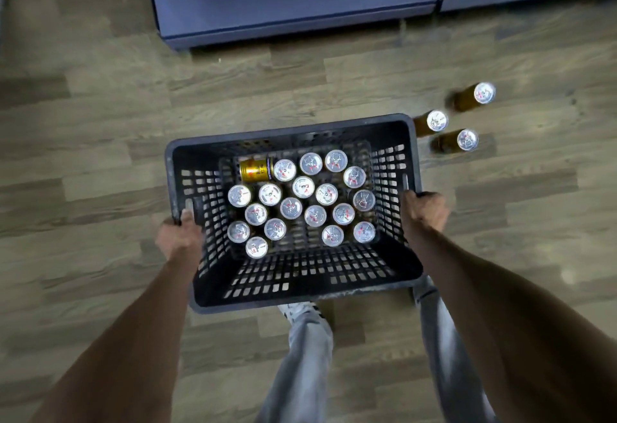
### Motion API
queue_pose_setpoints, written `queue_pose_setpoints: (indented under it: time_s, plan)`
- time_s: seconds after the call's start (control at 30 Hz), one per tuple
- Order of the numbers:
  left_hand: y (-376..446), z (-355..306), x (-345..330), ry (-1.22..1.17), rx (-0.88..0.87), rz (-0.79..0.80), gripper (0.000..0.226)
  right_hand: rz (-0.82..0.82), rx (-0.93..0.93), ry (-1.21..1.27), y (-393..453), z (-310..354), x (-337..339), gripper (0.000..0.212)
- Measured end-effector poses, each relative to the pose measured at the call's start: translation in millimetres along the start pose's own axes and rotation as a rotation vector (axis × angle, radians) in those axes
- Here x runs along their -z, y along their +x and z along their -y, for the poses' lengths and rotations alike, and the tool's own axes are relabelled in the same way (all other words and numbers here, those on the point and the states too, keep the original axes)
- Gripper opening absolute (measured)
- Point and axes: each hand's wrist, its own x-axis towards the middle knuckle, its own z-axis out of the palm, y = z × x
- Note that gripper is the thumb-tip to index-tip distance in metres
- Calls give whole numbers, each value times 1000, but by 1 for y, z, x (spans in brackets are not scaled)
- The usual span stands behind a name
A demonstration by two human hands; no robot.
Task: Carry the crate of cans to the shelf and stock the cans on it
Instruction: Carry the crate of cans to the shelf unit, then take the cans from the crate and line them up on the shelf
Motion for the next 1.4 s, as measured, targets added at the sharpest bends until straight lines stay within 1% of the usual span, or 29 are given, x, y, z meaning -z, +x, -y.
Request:
queue_pose_setpoints:
  time_s: [0.07,0.13,0.17,0.23,0.33,0.4,0.43,0.5,0.57,0.63,0.7,0.73,0.8,0.83,0.87,0.97,1.03,1.1,1.17,1.23,1.3,1.4]
  plan:
    - [1,1,-5,-83,31,-44,40,-11,-25,9,3,1,0,33]
    - [0,-7,-8,-190,57,-53,36,-42,-13,22,4,8,4,33]
    - [0,-12,-10,-205,59,-64,34,-48,-5,17,5,12,6,33]
    - [-6,-29,-9,-174,44,-39,35,-58,18,-7,8,22,10,36]
    - [-6,-53,-8,-170,47,-73,36,-83,26,-25,17,35,13,37]
    - [-3,-65,-12,-142,6,-47,44,-68,45,-63,22,41,16,38]
    - [-1,-69,-14,-116,-12,-46,41,-55,55,-83,25,41,17,39]
    - [-1,-81,-20,-143,7,-56,26,-55,74,-112,29,43,18,41]
    - [5,-85,-27,-133,-3,-62,17,-73,78,-114,35,42,15,41]
    - [17,-85,-28,-37,-19,-68,20,-100,101,-128,34,41,8,38]
    - [17,-88,-29,208,-42,-38,31,-161,176,-116,27,41,2,31]
    - [10,-93,-27,339,-42,-72,34,-163,236,-120,21,42,-3,38]
    - [-20,-112,-23,463,-93,-137,37,-97,326,-210,5,48,-12,69]
    - [-35,-121,-21,509,-168,-163,38,-49,367,-257,-4,56,-15,78]
    - [-50,-131,-17,551,-246,-158,39,-1,426,-295,-15,66,-17,79]
    - [-76,-155,-8,663,-486,-64,41,136,645,-347,-49,107,-13,68]
    - [-99,-182,0,687,-585,-3,42,181,749,-359,-70,134,2,61]
    - [-130,-214,13,694,-663,25,39,206,822,-375,-90,158,28,53]
    - [-161,-248,33,685,-728,44,33,207,874,-405,-109,182,62,43]
    - [-193,-283,61,672,-775,31,28,193,896,-405,-130,208,104,34]
    - [-225,-314,94,624,-808,-2,25,160,905,-396,-154,234,150,29]
    - [-277,-347,148,565,-838,5,18,115,908,-387,-195,262,221,24]
